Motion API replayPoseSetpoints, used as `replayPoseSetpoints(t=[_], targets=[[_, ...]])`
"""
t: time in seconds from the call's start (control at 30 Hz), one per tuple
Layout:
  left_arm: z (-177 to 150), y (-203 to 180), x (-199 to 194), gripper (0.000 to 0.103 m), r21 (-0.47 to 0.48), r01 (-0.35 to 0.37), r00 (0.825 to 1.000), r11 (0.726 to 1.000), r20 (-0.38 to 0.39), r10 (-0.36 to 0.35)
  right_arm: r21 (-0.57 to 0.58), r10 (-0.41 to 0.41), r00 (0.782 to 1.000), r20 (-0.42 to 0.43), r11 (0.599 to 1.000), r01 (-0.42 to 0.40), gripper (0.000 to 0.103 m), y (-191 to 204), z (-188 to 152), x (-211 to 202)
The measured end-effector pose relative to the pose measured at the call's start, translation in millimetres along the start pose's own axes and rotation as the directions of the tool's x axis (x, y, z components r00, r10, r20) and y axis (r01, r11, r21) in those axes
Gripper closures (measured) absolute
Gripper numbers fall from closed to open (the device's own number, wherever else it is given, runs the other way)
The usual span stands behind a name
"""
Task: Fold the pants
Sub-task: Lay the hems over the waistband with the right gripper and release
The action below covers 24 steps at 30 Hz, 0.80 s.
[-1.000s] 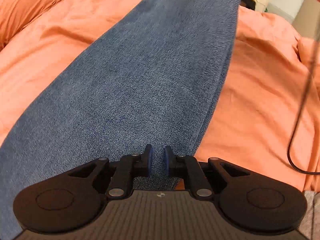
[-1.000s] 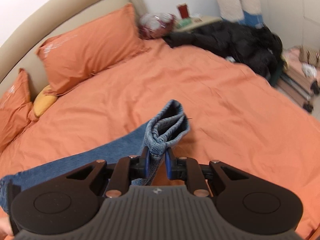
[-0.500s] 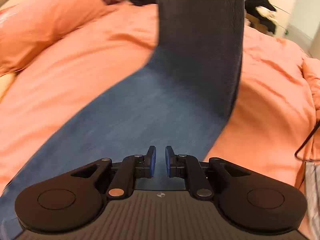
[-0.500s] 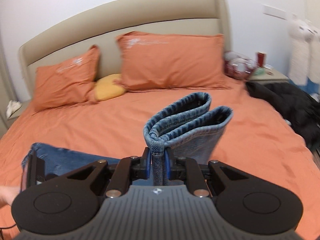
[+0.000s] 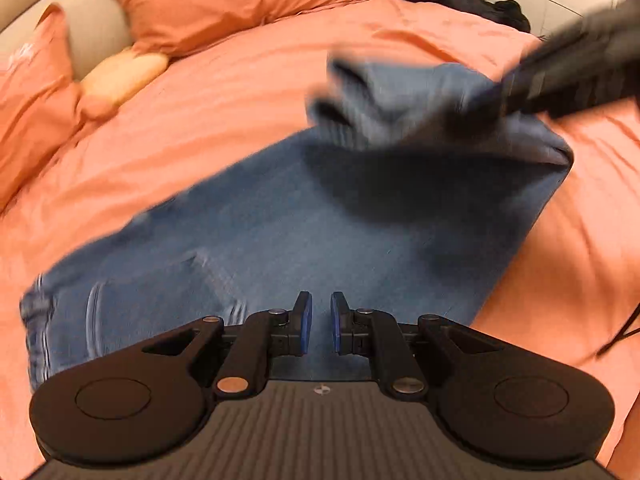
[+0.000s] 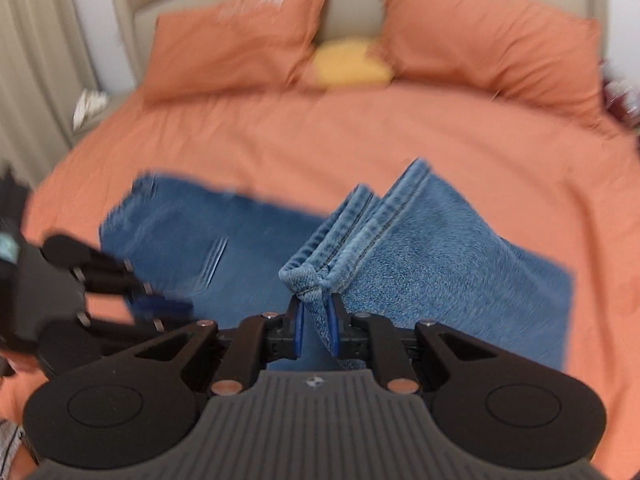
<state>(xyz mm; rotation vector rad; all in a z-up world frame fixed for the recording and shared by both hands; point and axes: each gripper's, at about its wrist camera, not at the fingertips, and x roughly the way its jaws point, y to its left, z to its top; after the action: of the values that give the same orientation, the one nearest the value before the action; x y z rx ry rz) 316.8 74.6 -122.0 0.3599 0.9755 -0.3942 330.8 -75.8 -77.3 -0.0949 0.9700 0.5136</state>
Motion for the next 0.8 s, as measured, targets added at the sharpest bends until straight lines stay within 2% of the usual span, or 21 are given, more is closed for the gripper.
replayPoseSetpoints(t=[0.1, 0.2, 0.3, 0.33, 0.4, 0.53, 0.67, 0.7, 0.77, 0.8], targets=[[-19, 13, -1, 0.089, -0.021, 0.007, 1.0, 1.0, -0.008, -0.007, -0.024, -0.014, 0.996, -0.083, 1.0, 0.012, 0.095, 9, -12, 41], [-28, 19, 2, 0.089, -0.039, 0.018, 1.0, 0.999, -0.012, -0.018, -0.043, -0.03, 0.989, -0.146, 0.999, 0.024, 0.094, 11, -20, 61], [-39, 20, -2, 0.083, -0.042, 0.039, 0.999, 0.998, 0.0, -0.039, -0.072, -0.011, 0.98, -0.201, 0.997, -0.004, 0.083, 16, -19, 65], [-40, 21, -4, 0.081, -0.044, 0.043, 0.999, 0.998, 0.002, -0.043, -0.071, -0.005, 0.979, -0.205, 0.997, -0.01, 0.077, 17, -18, 62], [-41, 27, 5, 0.08, -0.049, 0.038, 0.999, 0.998, -0.002, -0.039, -0.04, 0.008, 0.982, -0.187, 0.999, -0.016, 0.07, 15, -11, 56], [-46, 30, 7, 0.08, -0.051, 0.032, 0.999, 0.998, 0.0, -0.032, 0.041, -0.053, 0.99, -0.134, 0.997, 0.059, 0.069, 7, 10, 62], [-47, 33, 5, 0.08, -0.064, 0.032, 0.999, 0.997, 0.006, -0.032, 0.094, -0.126, 0.968, -0.218, 0.984, 0.149, 0.069, 3, 13, 97], [-48, 33, 4, 0.08, -0.069, 0.034, 0.999, 0.997, 0.008, -0.033, 0.102, -0.127, 0.965, -0.23, 0.983, 0.154, 0.065, 4, 11, 104], [-49, 33, 2, 0.08, -0.077, 0.037, 0.999, 0.996, 0.009, -0.037, 0.076, -0.17, 0.955, -0.242, 0.978, 0.193, 0.074, 6, 6, 113], [-49, 34, 1, 0.08, -0.082, 0.038, 0.999, 0.996, 0.006, -0.038, 0.084, -0.157, 0.957, -0.243, 0.98, 0.182, 0.085, 3, 5, 113]])
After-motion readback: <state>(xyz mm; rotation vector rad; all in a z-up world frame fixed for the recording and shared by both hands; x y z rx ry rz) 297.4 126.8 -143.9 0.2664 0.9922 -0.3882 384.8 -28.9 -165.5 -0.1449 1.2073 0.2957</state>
